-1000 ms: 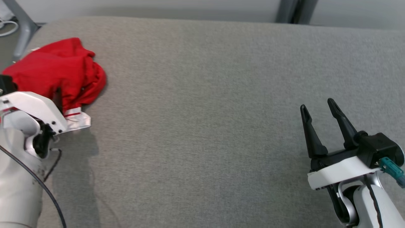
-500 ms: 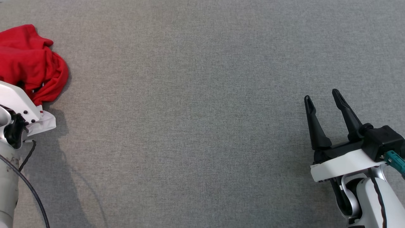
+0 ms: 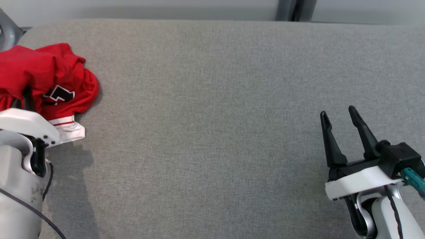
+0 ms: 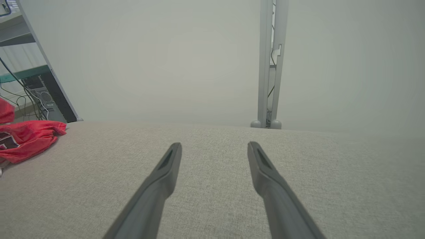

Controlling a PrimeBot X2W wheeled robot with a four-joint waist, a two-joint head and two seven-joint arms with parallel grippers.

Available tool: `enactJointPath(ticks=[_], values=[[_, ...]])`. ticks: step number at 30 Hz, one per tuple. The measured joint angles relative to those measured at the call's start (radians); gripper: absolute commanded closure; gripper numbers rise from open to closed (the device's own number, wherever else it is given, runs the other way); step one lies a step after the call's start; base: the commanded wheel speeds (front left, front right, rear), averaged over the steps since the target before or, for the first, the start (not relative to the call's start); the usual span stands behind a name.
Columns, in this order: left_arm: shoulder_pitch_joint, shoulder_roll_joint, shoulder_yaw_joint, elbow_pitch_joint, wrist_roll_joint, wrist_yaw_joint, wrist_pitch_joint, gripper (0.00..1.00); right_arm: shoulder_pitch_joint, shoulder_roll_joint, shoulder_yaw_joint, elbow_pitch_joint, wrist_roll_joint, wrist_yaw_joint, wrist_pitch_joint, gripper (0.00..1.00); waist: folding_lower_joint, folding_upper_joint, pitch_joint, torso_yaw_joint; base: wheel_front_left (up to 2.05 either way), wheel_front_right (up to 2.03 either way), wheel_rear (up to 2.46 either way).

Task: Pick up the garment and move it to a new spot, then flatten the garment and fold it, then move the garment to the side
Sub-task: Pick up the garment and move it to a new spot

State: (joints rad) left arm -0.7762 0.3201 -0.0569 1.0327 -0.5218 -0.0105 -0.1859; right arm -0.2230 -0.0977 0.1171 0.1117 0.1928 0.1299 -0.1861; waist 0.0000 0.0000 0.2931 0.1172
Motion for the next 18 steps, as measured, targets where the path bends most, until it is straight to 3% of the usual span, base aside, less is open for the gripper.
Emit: enactJointPath(ticks=[7, 18], values=[[0.163, -0.026, 0.007, -0.181, 0.023, 0.038, -0.068, 1.0, 0.055, 0.015, -0.023, 0.003, -0.004, 0.0, -0.006, 0.0, 0.0, 0.0, -0.088, 0.012, 0.0, 0.0, 0.0], [0.585, -0.065, -0.02, -0.683, 0.102, 0.165, -0.054, 1.0, 0.134, 0.034, -0.028, -0.011, -0.012, 0.0, 0.009, 0.0, 0.0, 0.0001, -0.215, -0.001, 0.0, 0.0, 0.0]])
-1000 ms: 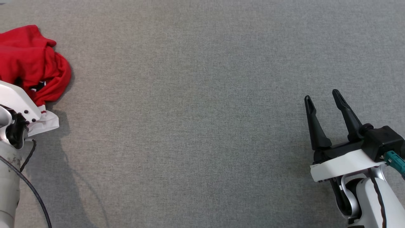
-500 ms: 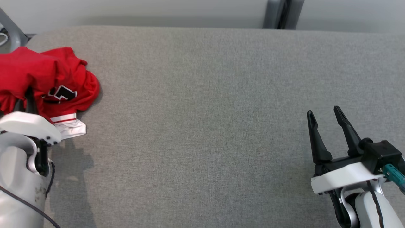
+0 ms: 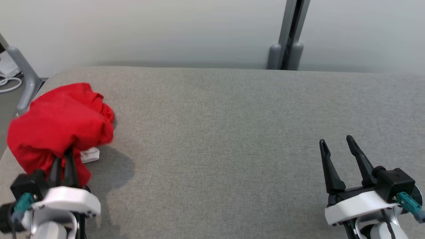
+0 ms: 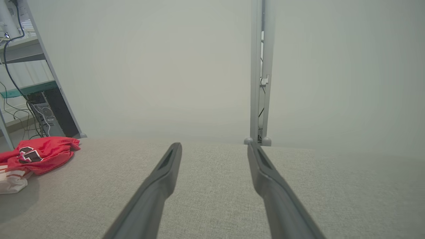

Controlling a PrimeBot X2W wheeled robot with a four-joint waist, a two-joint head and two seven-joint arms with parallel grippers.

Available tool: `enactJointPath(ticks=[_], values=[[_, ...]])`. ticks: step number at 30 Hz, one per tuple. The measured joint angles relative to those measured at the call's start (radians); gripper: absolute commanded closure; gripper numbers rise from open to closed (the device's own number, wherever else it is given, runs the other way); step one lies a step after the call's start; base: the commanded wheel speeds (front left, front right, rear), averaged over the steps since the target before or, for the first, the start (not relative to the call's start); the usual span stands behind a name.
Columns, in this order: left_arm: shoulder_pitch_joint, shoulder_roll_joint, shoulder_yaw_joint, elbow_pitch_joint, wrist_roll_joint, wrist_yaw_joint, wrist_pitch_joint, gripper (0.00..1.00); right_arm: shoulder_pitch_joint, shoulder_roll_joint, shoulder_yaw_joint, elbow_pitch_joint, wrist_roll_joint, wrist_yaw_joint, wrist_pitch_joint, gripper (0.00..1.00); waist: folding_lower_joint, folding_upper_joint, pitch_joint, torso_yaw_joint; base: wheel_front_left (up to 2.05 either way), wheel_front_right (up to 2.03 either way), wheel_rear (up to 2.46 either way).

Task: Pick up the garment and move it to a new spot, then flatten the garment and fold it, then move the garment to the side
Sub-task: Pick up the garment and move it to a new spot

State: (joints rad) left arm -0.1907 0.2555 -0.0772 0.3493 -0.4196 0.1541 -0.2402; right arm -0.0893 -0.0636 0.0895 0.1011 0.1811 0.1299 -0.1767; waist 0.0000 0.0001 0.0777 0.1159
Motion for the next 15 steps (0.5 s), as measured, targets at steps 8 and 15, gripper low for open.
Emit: enactJointPath(ticks=[8, 15], values=[[0.226, -0.012, -0.036, -0.31, 0.048, 0.105, 0.092, 1.0, 0.04, 0.006, -0.013, -0.019, -0.001, 0.0, 0.002, 0.0, 0.0, 0.0, -0.054, -0.042, 0.0, 0.0, 0.0], [0.27, 0.012, -0.054, -0.428, 0.062, 0.124, 0.166, 1.0, 0.049, 0.01, -0.013, -0.039, -0.001, 0.0, 0.013, 0.0, 0.0, 0.0, -0.065, -0.087, 0.0, 0.0, 0.0]])
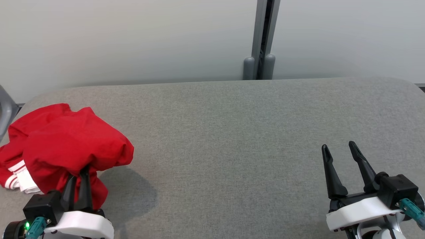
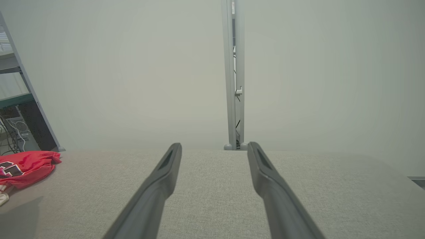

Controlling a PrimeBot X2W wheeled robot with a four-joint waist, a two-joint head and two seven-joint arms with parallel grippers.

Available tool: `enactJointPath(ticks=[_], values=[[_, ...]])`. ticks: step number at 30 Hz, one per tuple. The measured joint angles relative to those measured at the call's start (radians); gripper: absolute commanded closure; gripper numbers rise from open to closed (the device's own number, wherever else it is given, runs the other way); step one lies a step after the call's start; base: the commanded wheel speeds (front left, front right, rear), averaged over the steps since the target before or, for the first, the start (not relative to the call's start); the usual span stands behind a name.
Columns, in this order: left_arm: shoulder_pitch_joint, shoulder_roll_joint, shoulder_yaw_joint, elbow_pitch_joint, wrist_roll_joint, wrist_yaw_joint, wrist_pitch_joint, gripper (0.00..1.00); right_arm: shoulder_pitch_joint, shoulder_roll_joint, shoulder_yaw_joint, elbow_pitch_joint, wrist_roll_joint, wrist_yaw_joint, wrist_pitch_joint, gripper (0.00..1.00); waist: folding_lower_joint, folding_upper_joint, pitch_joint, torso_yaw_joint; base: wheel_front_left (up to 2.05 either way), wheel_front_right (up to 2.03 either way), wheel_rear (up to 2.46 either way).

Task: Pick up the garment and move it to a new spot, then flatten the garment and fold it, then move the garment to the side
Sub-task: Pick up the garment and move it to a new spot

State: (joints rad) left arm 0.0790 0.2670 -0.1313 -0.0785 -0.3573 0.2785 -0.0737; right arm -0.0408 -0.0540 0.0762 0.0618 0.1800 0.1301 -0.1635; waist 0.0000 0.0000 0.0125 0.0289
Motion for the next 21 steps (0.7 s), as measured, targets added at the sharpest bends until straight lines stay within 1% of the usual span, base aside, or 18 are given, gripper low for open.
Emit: enactJointPath(ticks=[4, 8, 9, 10, 16, 21], values=[[0.0, 0.005, -0.015, -0.014, 0.004, -0.002, 0.013, 1.0, 0.0, 0.0, 0.003, -0.009, 0.0, 0.0, 0.007, 0.0, 0.0, 0.0, 0.002, -0.036, 0.0, 0.0, 0.0], [-0.014, 0.002, -0.049, -0.015, 0.015, -0.014, 0.021, 1.0, -0.002, 0.002, 0.012, -0.017, 0.0, 0.0, 0.009, 0.0, -0.0001, 0.0, 0.009, -0.082, 0.0, 0.0, 0.0], [-0.023, 0.0, -0.056, -0.012, 0.015, -0.02, 0.026, 1.0, -0.004, 0.002, 0.015, -0.019, 0.0, 0.0, 0.009, 0.0, 0.0, 0.0, 0.011, -0.095, 0.0, 0.0, 0.0], [-0.043, -0.002, -0.073, -0.002, 0.016, -0.031, 0.027, 1.0, -0.012, 0.002, 0.021, -0.022, 0.0, 0.0, 0.01, 0.0, 0.0, 0.0, 0.017, -0.123, 0.0, 0.0, 0.0], [-0.116, -0.031, -0.135, 0.051, 0.021, -0.072, 0.026, 1.0, -0.031, 0.003, 0.031, -0.028, 0.002, 0.0, 0.009, 0.0, -0.0001, 0.0, 0.046, -0.217, 0.0, 0.0, 0.0], [-0.187, -0.052, -0.19, 0.124, 0.032, -0.112, 0.027, 1.0, -0.042, 0.003, 0.03, -0.027, 0.01, 0.0, -0.004, 0.0, 0.0, 0.0, 0.086, -0.295, 0.0, 0.0, 0.0]])
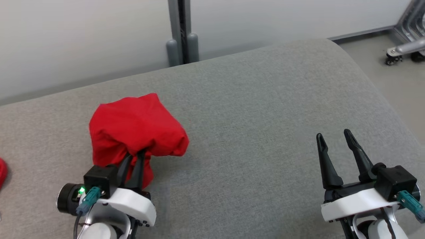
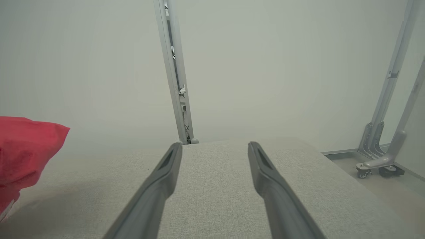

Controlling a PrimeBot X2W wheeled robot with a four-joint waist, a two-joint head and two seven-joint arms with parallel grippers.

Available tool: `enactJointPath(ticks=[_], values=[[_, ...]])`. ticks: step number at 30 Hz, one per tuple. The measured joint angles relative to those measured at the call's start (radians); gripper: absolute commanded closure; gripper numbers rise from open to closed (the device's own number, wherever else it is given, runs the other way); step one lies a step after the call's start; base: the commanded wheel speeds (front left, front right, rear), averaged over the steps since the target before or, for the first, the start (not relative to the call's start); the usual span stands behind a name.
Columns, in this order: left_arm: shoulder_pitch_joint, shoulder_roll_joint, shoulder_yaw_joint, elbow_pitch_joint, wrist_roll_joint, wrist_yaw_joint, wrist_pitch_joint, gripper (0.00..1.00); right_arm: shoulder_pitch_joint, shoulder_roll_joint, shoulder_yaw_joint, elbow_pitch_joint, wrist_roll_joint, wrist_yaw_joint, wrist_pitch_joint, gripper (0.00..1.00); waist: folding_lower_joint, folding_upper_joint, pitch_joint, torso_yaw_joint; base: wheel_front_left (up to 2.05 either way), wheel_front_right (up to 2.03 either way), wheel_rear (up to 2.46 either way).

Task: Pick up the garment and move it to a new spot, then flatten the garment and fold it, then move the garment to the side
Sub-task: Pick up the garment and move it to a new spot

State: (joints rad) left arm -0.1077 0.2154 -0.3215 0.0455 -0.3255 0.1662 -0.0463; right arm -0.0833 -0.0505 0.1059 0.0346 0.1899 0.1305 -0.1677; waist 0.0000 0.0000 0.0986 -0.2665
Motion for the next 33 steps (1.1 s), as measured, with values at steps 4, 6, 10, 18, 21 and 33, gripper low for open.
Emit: enactJointPath(ticks=[4, 6, 10, 18, 21, 33], values=[[-0.063, -0.013, -0.039, 0.08, 0.016, -0.026, 0.008, 1.0, -0.019, 0.0, 0.004, 0.01, 0.01, 0.0, -0.015, 0.0, 0.0, 0.0, 0.048, -0.05, 0.0, 0.0, 0.0], [-0.081, -0.023, -0.052, 0.129, 0.016, -0.035, 0.008, 1.0, -0.027, 0.0, 0.008, 0.017, 0.022, 0.0, -0.024, 0.0, 0.0, 0.0, 0.071, -0.072, 0.0, 0.0, 0.0], [-0.1, -0.038, -0.065, 0.198, 0.016, -0.042, 0.003, 1.0, -0.039, 0.001, 0.014, 0.031, 0.035, 0.0, -0.038, 0.0, 0.0, 0.0, 0.102, -0.102, 0.0, 0.0, 0.0], [-0.143, -0.062, -0.077, 0.315, 0.003, -0.061, -0.025, 1.0, -0.053, 0.001, 0.01, 0.056, 0.048, 0.0, -0.059, 0.0, 0.0, 0.0, 0.138, -0.121, 0.0, 0.0, 0.0], [-0.147, -0.075, -0.082, 0.33, -0.002, -0.061, -0.034, 0.0, -0.056, 0.001, 0.003, 0.062, 0.045, 0.0, -0.062, 0.0, 0.0, 0.0, 0.132, -0.101, 0.0, 0.0, 0.0], [-0.103, -0.118, -0.081, 0.274, -0.039, -0.034, -0.104, 0.0, -0.048, 0.002, -0.044, 0.055, 0.002, 0.0, -0.045, 0.0, 0.0, 0.0, 0.07, 0.058, 0.0, 0.0, 0.0]])
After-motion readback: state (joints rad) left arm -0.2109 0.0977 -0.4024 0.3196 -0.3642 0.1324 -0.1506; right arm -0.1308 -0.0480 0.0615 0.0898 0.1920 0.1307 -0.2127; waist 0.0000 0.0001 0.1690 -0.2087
